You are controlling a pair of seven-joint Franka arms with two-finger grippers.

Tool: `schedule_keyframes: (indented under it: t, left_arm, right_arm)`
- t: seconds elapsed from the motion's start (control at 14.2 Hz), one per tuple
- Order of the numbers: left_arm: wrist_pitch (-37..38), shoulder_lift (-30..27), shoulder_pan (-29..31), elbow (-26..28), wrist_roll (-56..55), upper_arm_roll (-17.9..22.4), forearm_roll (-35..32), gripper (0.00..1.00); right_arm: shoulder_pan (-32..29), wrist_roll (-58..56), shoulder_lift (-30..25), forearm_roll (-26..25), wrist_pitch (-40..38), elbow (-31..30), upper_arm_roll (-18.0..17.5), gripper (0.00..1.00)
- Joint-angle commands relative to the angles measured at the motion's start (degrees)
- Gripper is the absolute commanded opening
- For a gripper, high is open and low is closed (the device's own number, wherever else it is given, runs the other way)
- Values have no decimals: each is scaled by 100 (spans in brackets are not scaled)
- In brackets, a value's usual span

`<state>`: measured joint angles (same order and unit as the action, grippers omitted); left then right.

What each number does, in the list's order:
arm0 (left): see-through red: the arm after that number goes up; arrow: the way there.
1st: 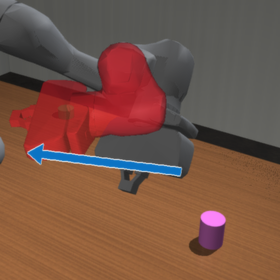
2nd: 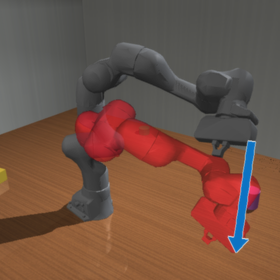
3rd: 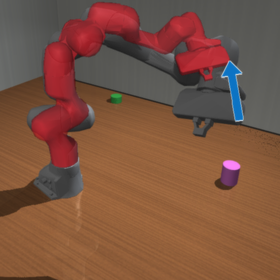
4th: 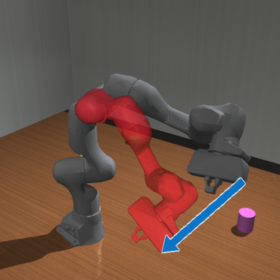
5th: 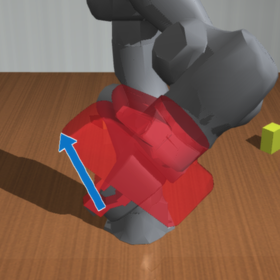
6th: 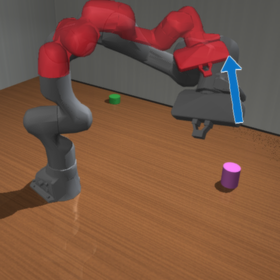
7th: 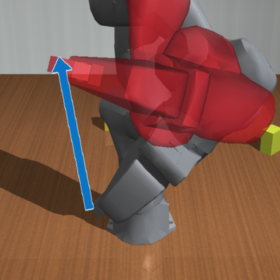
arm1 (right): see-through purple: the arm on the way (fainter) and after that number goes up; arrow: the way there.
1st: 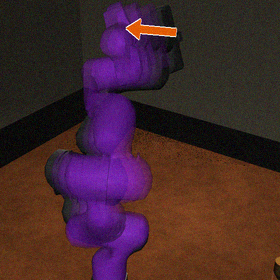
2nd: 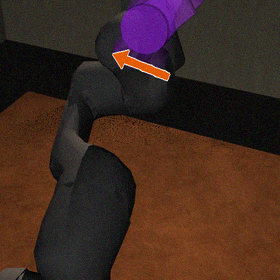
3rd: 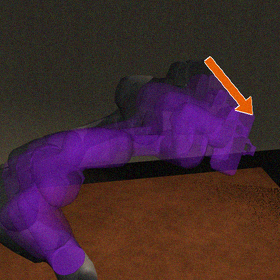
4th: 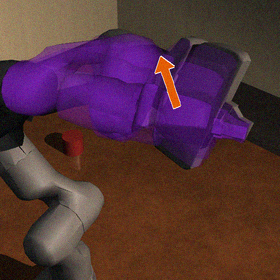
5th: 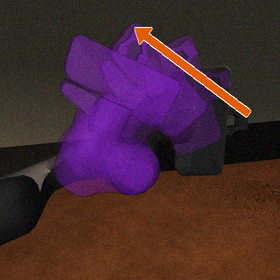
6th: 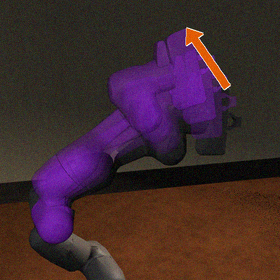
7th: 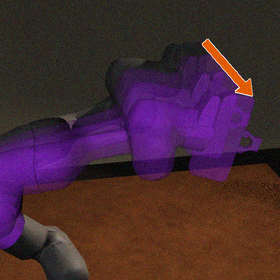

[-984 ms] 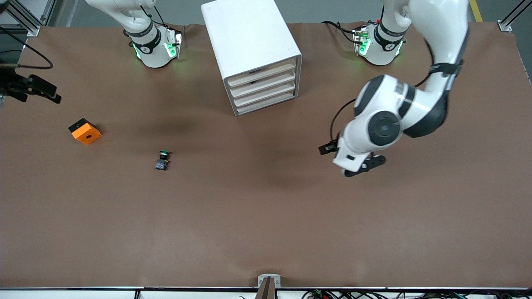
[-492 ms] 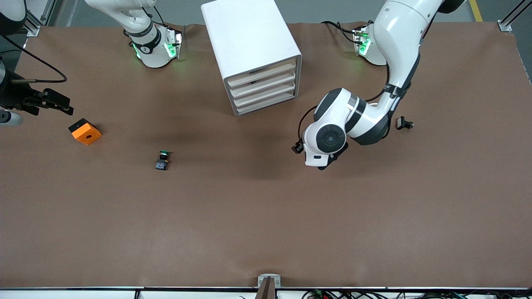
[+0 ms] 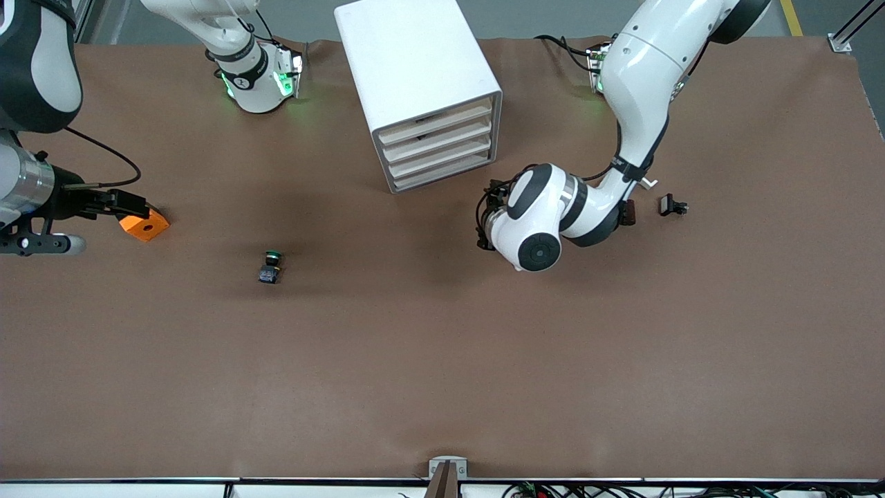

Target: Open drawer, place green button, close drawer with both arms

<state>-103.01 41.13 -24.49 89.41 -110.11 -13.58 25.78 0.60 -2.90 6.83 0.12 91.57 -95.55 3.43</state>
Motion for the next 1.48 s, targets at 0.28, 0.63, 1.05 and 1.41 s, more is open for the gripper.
schedule_keyframes:
  t: [0.28,0.63,1.05,1.41]
  left_arm:
    - [493,492,-30,-81,-949,13,1429,100]
    - [527,765,-249,-81,-1477,13,1780,94]
    - [975,1046,-249,-108,-1487,4,2255,66]
    - [1152,1073,-293,-116,-1470,-4,2379,55]
  right_arm:
    - [466,1385,223,322,992,-488,9,100]
    - [880,2012,266,322,2808,-1841,0,100]
    - [977,2292,916,322,4438,-2485,9,100]
    - [1258,2592,1277,322,5606,-2986,9,100]
